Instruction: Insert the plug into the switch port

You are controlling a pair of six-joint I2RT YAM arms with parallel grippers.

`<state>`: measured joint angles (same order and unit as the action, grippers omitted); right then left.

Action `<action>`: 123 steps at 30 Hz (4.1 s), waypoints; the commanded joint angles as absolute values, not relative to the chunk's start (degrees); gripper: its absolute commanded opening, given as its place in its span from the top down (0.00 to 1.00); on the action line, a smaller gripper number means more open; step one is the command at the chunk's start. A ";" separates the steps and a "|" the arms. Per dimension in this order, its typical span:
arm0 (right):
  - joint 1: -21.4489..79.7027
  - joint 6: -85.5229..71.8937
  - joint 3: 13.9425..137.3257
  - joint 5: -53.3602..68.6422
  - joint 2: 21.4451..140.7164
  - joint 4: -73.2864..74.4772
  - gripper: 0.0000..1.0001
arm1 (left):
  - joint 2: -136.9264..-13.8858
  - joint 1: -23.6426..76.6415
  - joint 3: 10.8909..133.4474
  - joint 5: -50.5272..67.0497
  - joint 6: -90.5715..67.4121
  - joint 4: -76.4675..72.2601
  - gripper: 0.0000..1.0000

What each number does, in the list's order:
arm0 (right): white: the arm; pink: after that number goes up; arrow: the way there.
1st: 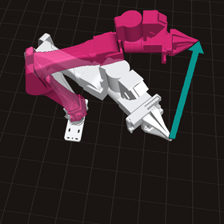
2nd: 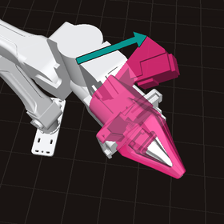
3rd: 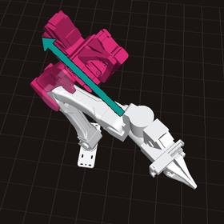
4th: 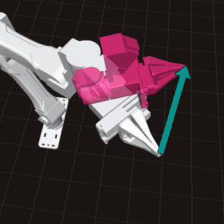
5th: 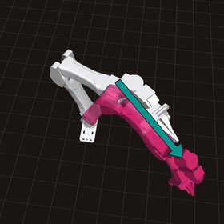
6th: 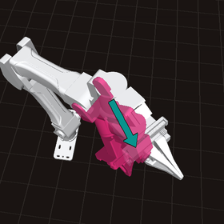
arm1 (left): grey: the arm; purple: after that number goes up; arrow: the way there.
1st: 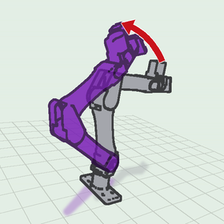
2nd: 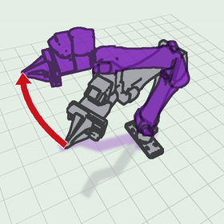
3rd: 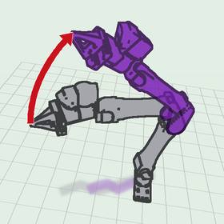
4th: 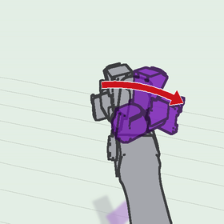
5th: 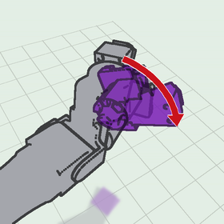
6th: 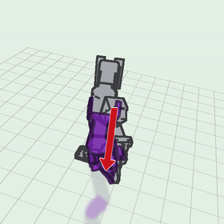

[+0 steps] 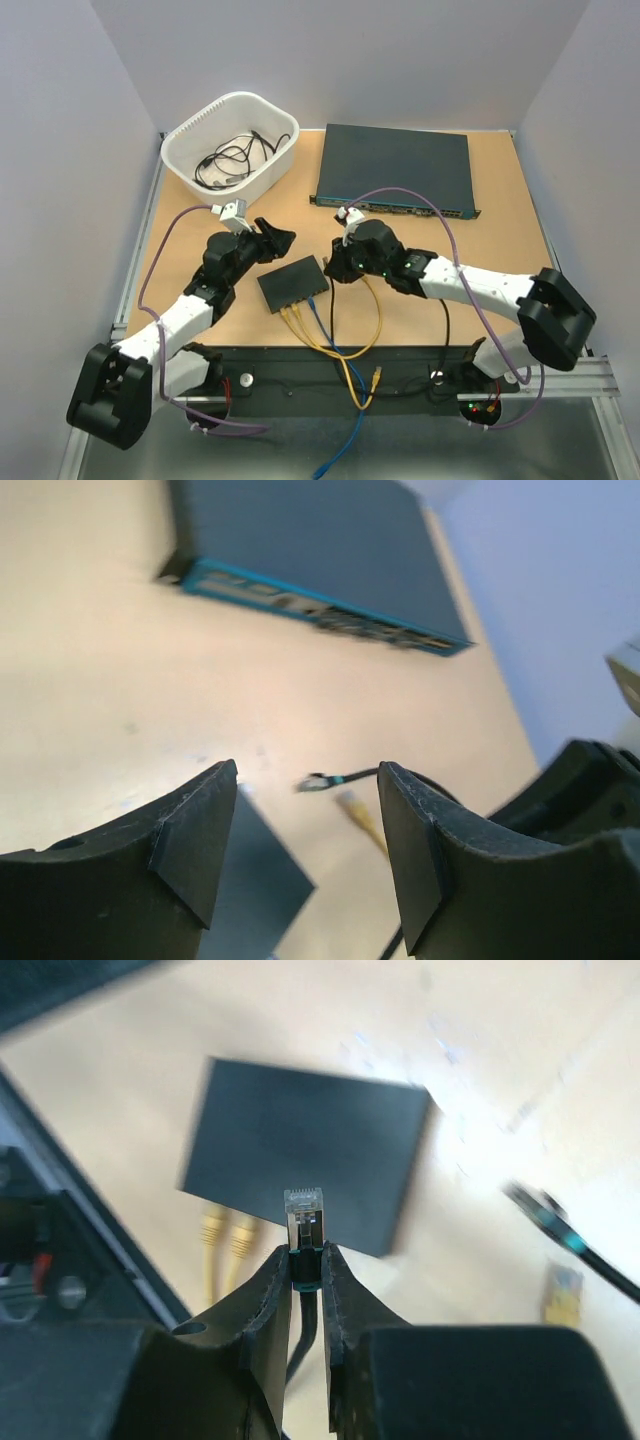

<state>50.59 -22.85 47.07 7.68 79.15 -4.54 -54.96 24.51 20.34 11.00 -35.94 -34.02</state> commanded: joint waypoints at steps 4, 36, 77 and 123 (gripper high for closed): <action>52.64 -22.41 54.57 -1.56 88.41 14.32 1.00 | -67.31 18.20 23.90 11.68 -34.98 -28.74 0.37; 61.87 -24.17 64.59 -11.25 104.24 21.88 0.99 | -74.35 15.20 25.39 15.29 -33.66 -30.23 0.43; 58.27 -21.27 90.00 -20.65 121.11 42.71 1.00 | -86.57 15.12 32.52 16.26 -32.78 -29.00 0.46; 56.87 5.80 69.96 -14.85 105.73 10.37 0.99 | -79.54 17.93 22.85 23.47 -32.52 -31.46 0.59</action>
<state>57.43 2.20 70.46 -14.52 109.25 18.28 -81.45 16.32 22.59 18.39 -33.17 -32.34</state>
